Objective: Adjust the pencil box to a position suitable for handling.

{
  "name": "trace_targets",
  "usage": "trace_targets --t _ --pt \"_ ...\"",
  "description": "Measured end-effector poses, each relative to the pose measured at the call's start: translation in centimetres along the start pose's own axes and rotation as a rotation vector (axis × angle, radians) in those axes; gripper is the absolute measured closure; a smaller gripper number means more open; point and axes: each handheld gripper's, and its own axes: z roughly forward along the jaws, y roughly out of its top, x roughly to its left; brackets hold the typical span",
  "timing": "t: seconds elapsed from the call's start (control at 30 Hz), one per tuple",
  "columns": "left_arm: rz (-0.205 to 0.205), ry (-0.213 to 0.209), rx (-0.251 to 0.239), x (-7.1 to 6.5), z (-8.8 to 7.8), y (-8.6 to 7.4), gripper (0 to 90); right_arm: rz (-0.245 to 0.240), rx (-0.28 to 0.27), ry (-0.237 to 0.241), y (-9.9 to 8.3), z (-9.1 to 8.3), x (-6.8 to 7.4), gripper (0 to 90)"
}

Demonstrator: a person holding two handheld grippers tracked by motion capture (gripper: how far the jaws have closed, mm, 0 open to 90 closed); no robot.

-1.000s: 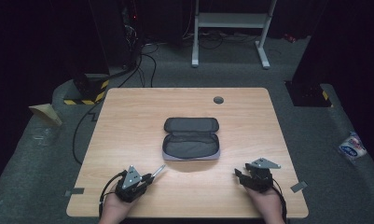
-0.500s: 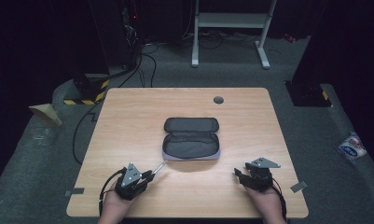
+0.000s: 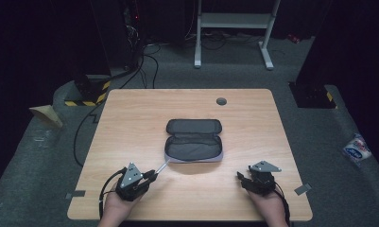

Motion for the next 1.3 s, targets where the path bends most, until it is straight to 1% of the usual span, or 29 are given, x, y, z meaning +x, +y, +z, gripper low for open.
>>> trace_targets --t 0.07,0.2,0.3,0.33,0.47,0.53,0.57,0.6,0.67,0.77,0.8,0.97,1.03,1.2,1.3 --pt "0.005 0.003 0.0 -0.2 -0.1 0.3 78.8 0.002 0.0 0.001 0.0 0.0 0.0 42.9" --pt "0.013 0.012 -0.005 0.2 -0.2 0.8 78.8 -0.007 0.004 -0.011 0.0 0.0 0.2 42.7" --pt "-0.001 0.017 -0.011 0.5 -0.1 1.1 78.8 -0.006 0.004 -0.012 0.0 0.0 0.2 42.6" --pt "0.001 0.02 -0.01 0.6 -0.1 1.2 78.8 -0.005 0.004 -0.015 0.0 0.0 0.2 41.9" --pt "0.006 0.025 -0.013 0.8 -0.1 2.1 78.8 0.026 0.003 -0.009 -0.1 -0.1 0.0 37.9" --pt "0.003 0.028 -0.022 1.1 -0.3 2.6 78.9 0.046 -0.003 0.01 -0.1 -0.2 -0.2 35.8" --pt "0.002 0.03 -0.026 1.3 -0.3 2.8 78.9 0.069 -0.005 0.019 -0.2 -0.3 -0.3 35.3" --pt "0.002 0.032 -0.029 1.4 -0.3 2.9 78.8 0.072 -0.002 0.016 -0.2 -0.4 -0.4 34.5" --pt "0.005 0.035 -0.029 1.8 -0.2 3.2 78.8 0.063 0.007 0.005 -0.3 -0.4 -0.4 33.6" --pt "0.002 0.028 -0.028 2.3 0.1 3.5 78.9 0.013 0.023 -0.025 -0.2 -0.3 -0.1 32.9" --pt "-0.008 0.021 -0.029 2.4 0.2 3.6 78.8 0.009 0.022 -0.033 -0.2 -0.3 -0.1 31.6" --pt "-0.002 0.007 -0.024 2.6 0.9 4.2 78.8 0.002 0.02 -0.011 -0.2 -0.2 -0.5 28.8" --pt "-0.007 -0.003 -0.031 2.6 1.1 4.5 78.9 0.0 0.02 -0.011 -0.2 -0.1 -0.5 28.8" --pt "0.008 -0.006 -0.031 2.8 1.7 5.3 78.9 -0.001 0.02 -0.014 -0.2 -0.1 -0.5 29.0" --pt "0.007 -0.011 -0.034 3.0 1.9 5.9 78.8 0.004 0.02 -0.017 -0.2 -0.1 -0.5 29.1"
